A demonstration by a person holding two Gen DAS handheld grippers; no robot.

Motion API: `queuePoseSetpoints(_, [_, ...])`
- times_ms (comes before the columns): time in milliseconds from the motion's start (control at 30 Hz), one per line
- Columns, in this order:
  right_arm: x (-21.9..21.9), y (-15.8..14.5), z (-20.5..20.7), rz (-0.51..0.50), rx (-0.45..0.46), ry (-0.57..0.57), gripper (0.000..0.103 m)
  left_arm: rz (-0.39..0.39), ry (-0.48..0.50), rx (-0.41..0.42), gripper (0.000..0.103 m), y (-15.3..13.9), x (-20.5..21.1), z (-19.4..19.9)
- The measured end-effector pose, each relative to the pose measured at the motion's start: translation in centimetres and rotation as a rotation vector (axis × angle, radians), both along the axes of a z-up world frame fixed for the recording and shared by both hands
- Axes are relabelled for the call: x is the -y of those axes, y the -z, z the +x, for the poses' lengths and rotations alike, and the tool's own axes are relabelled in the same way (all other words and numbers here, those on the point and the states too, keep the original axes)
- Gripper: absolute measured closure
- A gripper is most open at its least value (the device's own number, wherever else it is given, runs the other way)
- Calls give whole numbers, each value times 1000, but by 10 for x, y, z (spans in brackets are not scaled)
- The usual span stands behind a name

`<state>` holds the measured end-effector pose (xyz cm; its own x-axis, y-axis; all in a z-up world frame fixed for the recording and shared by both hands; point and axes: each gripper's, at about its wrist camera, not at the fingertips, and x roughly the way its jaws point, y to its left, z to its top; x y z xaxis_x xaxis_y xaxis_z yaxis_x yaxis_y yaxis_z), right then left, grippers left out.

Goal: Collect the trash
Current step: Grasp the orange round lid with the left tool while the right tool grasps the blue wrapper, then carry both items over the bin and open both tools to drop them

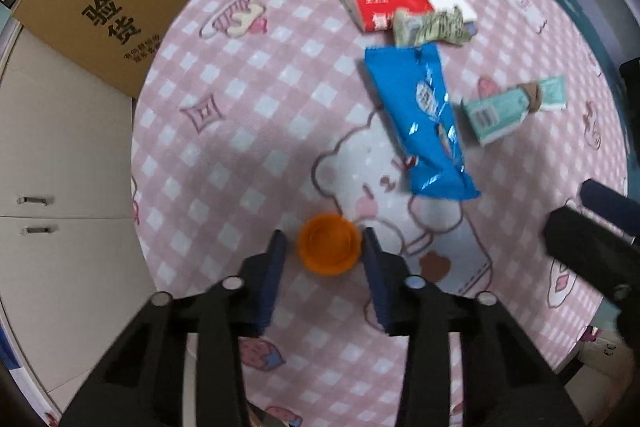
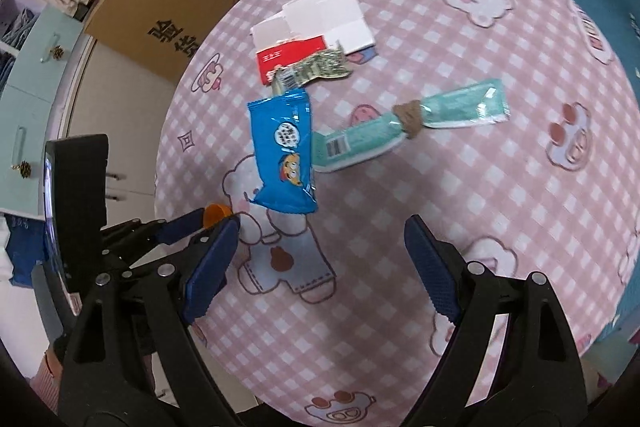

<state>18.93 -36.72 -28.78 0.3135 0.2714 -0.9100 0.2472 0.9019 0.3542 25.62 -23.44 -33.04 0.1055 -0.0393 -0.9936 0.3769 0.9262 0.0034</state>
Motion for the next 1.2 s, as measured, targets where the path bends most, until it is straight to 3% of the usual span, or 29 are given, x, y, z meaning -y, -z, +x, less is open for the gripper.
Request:
queuePoseSetpoints(100, [-7, 5, 9, 14, -6, -35, 24, -25, -21, -4, 74, -3, -3, 1])
queuePoseSetpoints(267, [-24, 15, 26, 26, -18, -96, 36, -46, -147, 21, 74, -16, -35, 6])
queuePoseSetpoints(467, [-49, 26, 48, -72, -34, -150, 43, -31, -274, 23, 74, -26, -76, 11])
queuePoseSetpoints(600, [-61, 34, 59, -191, -28, -169, 62, -38, -329, 19, 74, -30, -95, 14])
queuePoseSetpoints(633, [-65, 34, 60, -230, -16, -183, 71, -42, -337, 18, 74, -31, -100, 14])
queuePoseSetpoints(700, [-70, 34, 61, -257, -12, -204, 76, -50, -344, 20, 74, -34, -105, 14])
queuePoseSetpoints(767, [-73, 31, 59, -237, -13, -217, 85, -58, -347, 18, 74, -34, -116, 17])
queuePoseSetpoints(867, [-76, 23, 49, -200, -16, -221, 90, -83, -352, 15, 74, -38, -127, 11])
queuePoseSetpoints(1033, [-86, 6, 30, -120, -22, -196, 91, -123, -350, 28, 74, -50, -143, -1])
queuePoseSetpoints(1200, [-137, -22, 11, -65, 22, -234, 91, -167, -351, 36, 74, -62, -176, -15])
